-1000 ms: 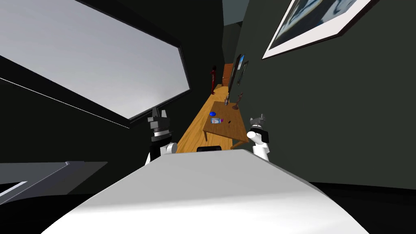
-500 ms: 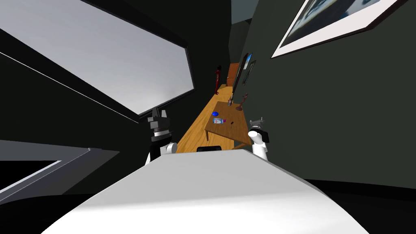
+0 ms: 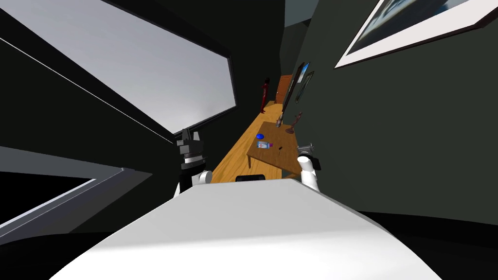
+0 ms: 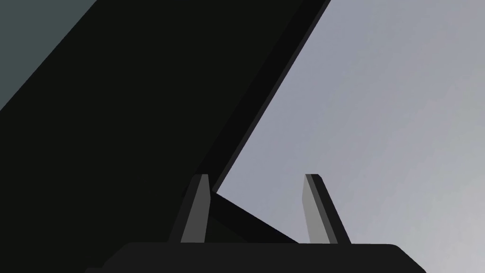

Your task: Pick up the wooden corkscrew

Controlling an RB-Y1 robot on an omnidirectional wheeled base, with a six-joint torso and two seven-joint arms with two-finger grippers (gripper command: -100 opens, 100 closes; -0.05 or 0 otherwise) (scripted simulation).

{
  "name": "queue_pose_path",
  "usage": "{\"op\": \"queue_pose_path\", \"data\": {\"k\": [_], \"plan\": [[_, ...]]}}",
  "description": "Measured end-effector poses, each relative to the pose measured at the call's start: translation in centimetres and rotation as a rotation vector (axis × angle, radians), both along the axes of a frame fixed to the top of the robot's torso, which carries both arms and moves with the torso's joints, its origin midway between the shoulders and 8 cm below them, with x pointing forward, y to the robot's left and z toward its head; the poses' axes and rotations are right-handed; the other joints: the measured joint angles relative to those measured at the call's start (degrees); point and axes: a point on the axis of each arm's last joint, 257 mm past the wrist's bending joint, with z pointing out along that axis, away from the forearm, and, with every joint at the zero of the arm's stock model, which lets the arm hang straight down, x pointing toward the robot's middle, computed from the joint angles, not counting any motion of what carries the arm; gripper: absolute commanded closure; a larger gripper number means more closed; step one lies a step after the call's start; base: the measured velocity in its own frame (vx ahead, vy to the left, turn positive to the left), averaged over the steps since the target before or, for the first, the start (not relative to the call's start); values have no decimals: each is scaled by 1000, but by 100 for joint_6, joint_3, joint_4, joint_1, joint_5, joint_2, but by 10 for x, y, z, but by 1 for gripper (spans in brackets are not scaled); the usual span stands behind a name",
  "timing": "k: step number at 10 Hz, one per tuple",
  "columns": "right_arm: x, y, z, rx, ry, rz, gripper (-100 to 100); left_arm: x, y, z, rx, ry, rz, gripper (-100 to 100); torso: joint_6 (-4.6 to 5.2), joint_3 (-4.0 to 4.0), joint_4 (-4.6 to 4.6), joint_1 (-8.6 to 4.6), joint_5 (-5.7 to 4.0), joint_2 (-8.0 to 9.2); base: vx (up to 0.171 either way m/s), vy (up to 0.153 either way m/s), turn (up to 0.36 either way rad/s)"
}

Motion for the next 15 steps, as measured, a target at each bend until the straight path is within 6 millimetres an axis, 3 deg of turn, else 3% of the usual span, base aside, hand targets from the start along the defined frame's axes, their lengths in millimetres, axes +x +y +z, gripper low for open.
{"op": "queue_pose_path", "data": {"k": [6, 15], "plan": [[1, 1, -51, 219, -11, -28, -100, 0, 0, 0, 0, 0, 0, 0, 4, 0, 0, 0, 0, 0, -7, 0, 105], [12, 32, -122, 557, -55, -56, -100, 0, 0, 0, 0, 0, 0, 0, 6, -1, -1, -3, 0, -1, -6, -7, 62]]}}
